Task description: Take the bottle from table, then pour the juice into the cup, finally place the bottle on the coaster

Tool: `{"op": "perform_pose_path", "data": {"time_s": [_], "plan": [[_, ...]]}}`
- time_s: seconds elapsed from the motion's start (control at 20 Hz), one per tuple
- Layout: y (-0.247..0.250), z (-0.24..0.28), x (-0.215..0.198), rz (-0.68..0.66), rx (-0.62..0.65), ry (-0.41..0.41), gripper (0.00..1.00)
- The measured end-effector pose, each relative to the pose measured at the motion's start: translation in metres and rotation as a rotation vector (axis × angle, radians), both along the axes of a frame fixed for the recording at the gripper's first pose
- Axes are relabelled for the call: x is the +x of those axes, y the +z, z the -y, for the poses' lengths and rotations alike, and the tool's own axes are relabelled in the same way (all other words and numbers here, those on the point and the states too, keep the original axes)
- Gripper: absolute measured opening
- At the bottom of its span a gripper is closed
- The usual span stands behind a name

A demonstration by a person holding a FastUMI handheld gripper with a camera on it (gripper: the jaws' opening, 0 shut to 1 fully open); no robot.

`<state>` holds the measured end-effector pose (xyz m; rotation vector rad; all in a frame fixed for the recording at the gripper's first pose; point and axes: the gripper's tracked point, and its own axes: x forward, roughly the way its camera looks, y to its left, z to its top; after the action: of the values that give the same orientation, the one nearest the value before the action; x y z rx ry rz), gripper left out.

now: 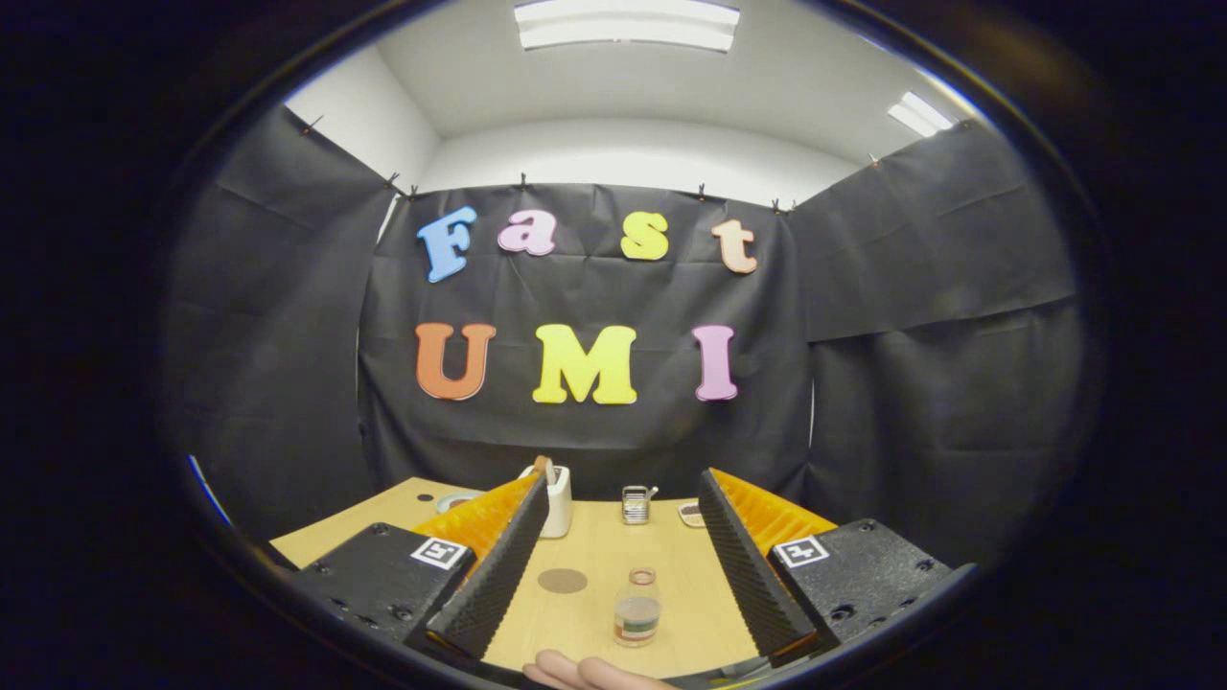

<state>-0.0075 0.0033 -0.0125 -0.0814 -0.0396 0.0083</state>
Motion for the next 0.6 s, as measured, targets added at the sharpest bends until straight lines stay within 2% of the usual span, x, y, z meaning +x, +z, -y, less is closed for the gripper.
{"op": "perform_pose_path", "data": {"time_s": [0.6], "plan": [[-0.044, 0.016, 0.005, 0.006, -0.062, -0.007, 1.00]]}}
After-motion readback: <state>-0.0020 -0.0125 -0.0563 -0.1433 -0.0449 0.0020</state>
